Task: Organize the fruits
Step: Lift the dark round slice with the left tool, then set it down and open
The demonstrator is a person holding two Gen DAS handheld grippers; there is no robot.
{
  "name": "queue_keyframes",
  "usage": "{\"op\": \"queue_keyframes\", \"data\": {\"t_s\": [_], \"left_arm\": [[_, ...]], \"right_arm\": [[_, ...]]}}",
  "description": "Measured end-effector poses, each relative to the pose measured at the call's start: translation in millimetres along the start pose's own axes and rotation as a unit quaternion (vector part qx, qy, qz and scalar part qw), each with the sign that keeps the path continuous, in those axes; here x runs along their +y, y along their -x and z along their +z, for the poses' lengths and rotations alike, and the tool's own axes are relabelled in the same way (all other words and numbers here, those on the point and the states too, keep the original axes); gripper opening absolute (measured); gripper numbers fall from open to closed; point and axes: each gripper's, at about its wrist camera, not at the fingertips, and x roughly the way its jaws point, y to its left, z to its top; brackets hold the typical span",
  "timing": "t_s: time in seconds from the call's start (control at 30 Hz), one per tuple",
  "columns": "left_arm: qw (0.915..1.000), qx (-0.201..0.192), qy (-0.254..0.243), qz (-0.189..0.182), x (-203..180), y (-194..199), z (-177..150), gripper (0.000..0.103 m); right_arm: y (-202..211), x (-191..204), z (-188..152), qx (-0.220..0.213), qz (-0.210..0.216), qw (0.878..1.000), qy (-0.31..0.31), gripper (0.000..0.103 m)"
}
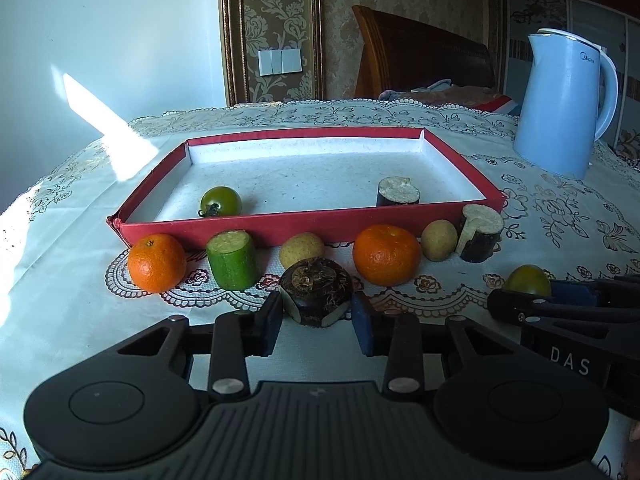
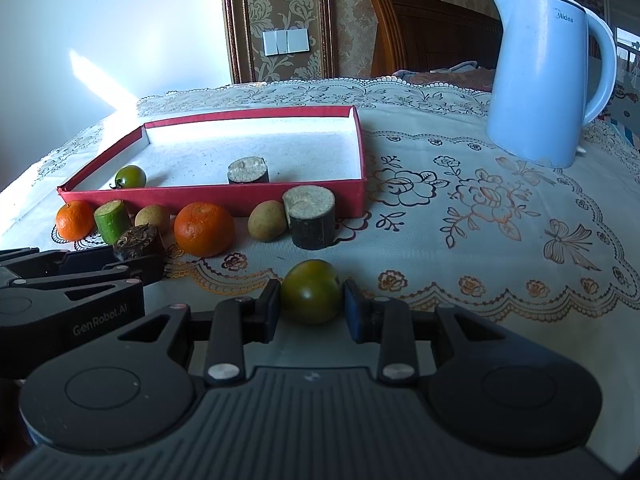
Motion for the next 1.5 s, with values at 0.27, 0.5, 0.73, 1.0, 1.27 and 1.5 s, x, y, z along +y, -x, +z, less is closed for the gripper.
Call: {"op": "queue_keyframes", "data": {"t_s": [0.27,0.5,0.73,1.0,1.27,1.5], "left_arm": [[0.9999,-0.010,0.006,0.011,4,6,-1,0.036],[0.9996,-0.014,0.019,0.014,17,12,-2,0.035],[0.9989,-0.027,0.031,0.024,35,22,3,0.031],[0.9978,-0.045,0.032,0.037,50,28,16,0.026],[0.9982,-0.048,0.031,0.021,57,28,6,0.020],[0.9984,-0.055,0.007,-0.011,59,33,-15,0.020]], "right_arm": [[2,7,1,-0.002,-0.014,1.000,0.019,0.032],[13,21,4,-0.014,-0.007,1.000,0.026,0.032],[24,43,16,-0.036,0.013,0.999,0.039,0.032],[21,60,28,-0.047,0.025,0.997,0.047,0.032],[26,60,26,-0.056,0.028,0.997,0.043,0.032],[32,46,24,-0.060,0.021,0.997,0.032,0.031]]}}
